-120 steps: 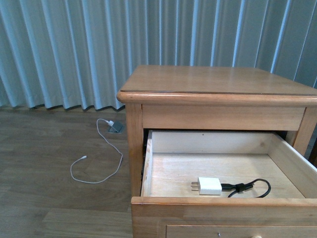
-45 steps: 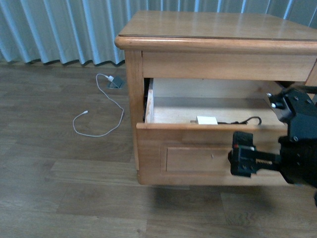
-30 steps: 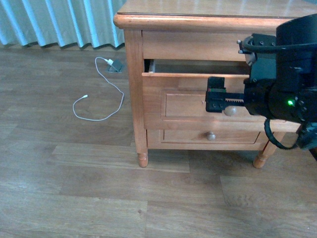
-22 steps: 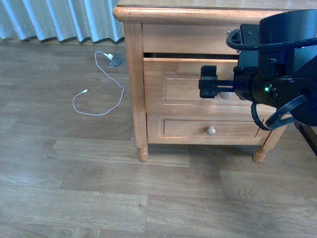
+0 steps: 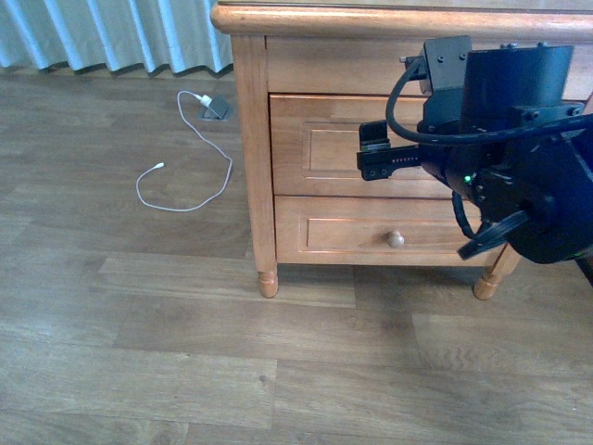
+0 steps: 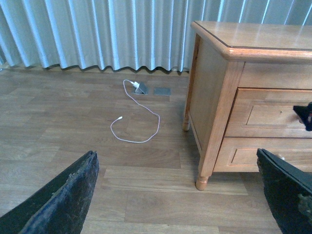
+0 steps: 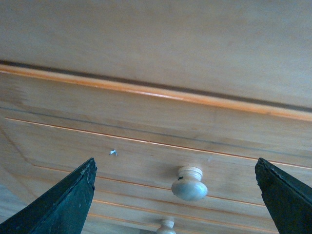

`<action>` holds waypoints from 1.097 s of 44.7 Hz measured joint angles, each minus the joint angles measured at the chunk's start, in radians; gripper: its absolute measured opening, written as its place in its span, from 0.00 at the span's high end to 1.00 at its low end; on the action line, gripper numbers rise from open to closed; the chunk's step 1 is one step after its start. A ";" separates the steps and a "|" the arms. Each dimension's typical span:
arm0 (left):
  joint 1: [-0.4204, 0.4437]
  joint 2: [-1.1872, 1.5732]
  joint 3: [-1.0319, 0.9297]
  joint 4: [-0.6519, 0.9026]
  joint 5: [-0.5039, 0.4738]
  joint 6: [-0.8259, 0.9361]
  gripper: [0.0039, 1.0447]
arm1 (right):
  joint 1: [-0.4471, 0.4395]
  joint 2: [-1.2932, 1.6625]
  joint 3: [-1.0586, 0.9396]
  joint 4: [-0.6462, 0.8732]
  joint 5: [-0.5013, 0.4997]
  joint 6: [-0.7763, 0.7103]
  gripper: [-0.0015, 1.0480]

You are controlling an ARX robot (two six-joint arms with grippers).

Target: Put charger into drawer

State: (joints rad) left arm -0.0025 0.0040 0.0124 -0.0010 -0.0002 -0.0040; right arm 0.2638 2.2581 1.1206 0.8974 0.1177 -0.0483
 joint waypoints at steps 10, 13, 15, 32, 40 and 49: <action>0.000 0.000 0.000 0.000 0.000 0.000 0.06 | -0.042 -0.415 -0.294 -0.060 -0.106 0.026 0.08; 0.000 0.000 0.000 0.000 0.000 0.000 0.06 | -0.059 -0.543 -0.381 -0.103 -0.131 0.038 0.08; 0.000 0.000 0.000 0.000 0.000 0.000 0.06 | -0.074 -0.633 -0.441 -0.137 -0.151 0.050 0.08; 0.000 0.000 0.000 0.000 0.000 0.000 0.06 | -0.343 -1.644 -0.877 -0.768 -0.353 0.176 0.08; 0.000 0.000 0.000 0.000 0.000 0.000 0.06 | -0.352 -1.772 -0.898 -0.803 -0.324 0.177 0.10; 0.000 0.000 0.000 0.000 0.000 0.000 0.06 | -0.268 -1.858 -1.014 -0.602 -0.119 0.068 0.49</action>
State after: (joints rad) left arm -0.0025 0.0040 0.0124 -0.0013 -0.0006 -0.0040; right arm -0.0044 0.4004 0.1070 0.2958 -0.0013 0.0196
